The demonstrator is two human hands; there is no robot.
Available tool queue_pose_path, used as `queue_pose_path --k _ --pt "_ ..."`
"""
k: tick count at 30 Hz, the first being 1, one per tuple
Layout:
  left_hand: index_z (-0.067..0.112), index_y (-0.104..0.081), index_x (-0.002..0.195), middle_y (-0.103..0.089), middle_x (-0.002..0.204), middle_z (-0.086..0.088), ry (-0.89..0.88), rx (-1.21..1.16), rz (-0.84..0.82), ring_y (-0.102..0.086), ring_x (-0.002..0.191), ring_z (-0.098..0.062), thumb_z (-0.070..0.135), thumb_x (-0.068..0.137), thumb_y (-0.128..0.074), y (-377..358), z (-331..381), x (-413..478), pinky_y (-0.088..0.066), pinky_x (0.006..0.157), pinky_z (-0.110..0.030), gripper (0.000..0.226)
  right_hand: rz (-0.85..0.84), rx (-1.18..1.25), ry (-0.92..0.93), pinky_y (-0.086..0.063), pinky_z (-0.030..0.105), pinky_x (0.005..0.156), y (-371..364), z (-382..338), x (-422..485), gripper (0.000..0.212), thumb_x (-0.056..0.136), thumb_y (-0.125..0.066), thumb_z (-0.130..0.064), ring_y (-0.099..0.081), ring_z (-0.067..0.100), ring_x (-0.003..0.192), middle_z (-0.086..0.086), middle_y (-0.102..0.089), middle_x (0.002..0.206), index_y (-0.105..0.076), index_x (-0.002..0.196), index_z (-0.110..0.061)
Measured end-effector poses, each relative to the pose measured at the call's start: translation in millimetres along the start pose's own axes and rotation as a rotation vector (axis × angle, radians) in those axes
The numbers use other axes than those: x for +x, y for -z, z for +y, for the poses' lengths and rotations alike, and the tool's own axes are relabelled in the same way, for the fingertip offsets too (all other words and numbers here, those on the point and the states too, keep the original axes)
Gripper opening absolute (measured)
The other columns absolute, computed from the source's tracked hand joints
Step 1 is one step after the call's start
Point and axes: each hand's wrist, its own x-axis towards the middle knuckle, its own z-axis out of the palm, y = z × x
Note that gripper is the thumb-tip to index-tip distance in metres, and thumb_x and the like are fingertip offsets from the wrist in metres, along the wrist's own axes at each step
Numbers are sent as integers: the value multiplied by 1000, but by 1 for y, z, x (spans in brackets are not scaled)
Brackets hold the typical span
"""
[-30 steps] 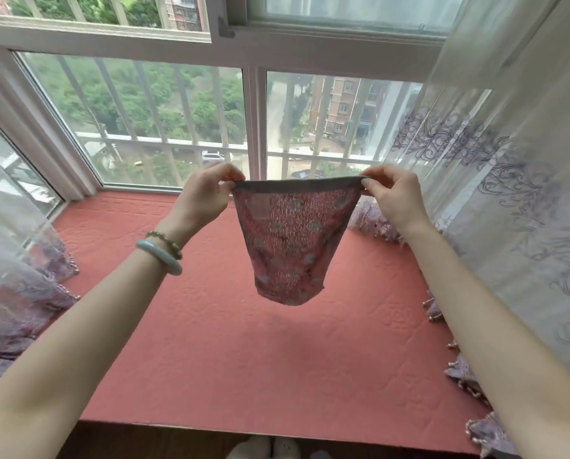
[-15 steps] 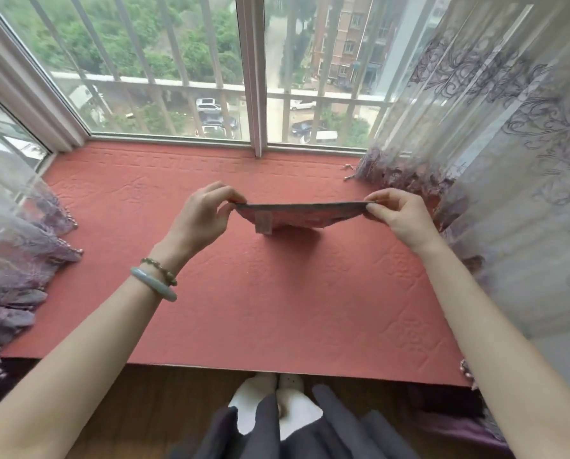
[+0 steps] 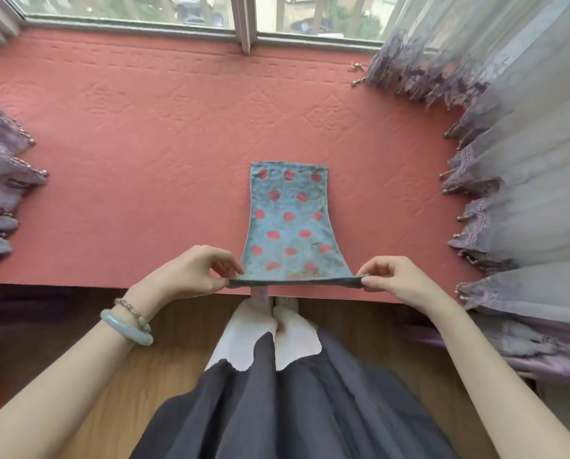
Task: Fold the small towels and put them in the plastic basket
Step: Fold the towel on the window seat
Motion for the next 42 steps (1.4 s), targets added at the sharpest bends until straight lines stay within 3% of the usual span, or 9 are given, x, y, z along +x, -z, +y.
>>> queue_pose_path --k 6,14,17,21,25,29,33,38,42 --pt "19 -73 90 -71 81 7 65 -4 30 -66 79 -4 -3 71 -64 -16 -32 35 -54 78 -26 30 131 27 -46 -55 37 79 -20 41 44 17 83 -64 2 -65 26 74 9 -69 78 -67 80 -14" --pt "25 -68 84 -69 78 11 80 23 249 -67 75 -9 -3 72 -68 4 -69 131 -55 77 -26 30 340 84 14 -52 14 58 -10 41 163 12 85 -60 7 -59 -5 54 1 -61 72 -64 86 -4" --pt "35 -64 75 -70 72 20 118 -49 370 -66 71 -1 -5 72 -66 18 -78 174 -52 74 -15 40 399 63 79 -53 17 60 8 32 214 12 83 -61 5 -59 -3 53 2 -63 71 -66 87 -6" --pt "27 -66 77 -68 72 18 151 -105 442 -63 66 11 -5 73 -68 33 -94 226 -48 70 -5 32 476 -14 125 -49 16 62 27 28 274 11 79 -65 3 -56 -8 51 -2 -62 68 -69 87 -3" --pt "19 -67 83 -68 75 12 114 -111 479 -64 66 11 -5 74 -69 46 -107 269 -50 70 -7 26 534 -70 114 -52 33 75 40 27 324 9 76 -70 -5 -59 -4 57 4 -66 75 -70 83 -11" --pt "19 -68 86 -70 77 4 113 -74 489 -64 68 10 -1 74 -69 55 -119 300 -54 78 -17 23 578 -108 80 -53 35 82 46 30 355 9 75 -72 -13 -63 14 75 4 -68 78 -71 83 -17" --pt "17 -69 86 -71 79 -1 140 -63 519 -65 72 -2 -1 74 -66 53 -131 319 -54 80 -23 22 603 -152 64 -51 31 84 45 31 373 11 74 -71 -18 -63 13 81 3 -72 84 -74 85 -17" --pt "13 -70 93 -71 89 -2 180 24 577 -65 85 -15 4 78 -62 33 -142 329 -49 86 -24 20 622 -245 30 -35 17 69 39 33 382 14 78 -68 -21 -57 10 78 1 -68 83 -73 90 -17" --pt "8 -63 108 -69 107 -9 139 145 626 -62 100 -25 9 86 -58 18 -142 332 -46 94 -35 23 651 -277 89 -37 21 76 35 37 375 29 80 -69 -22 -54 13 82 2 -63 89 -65 107 -14"
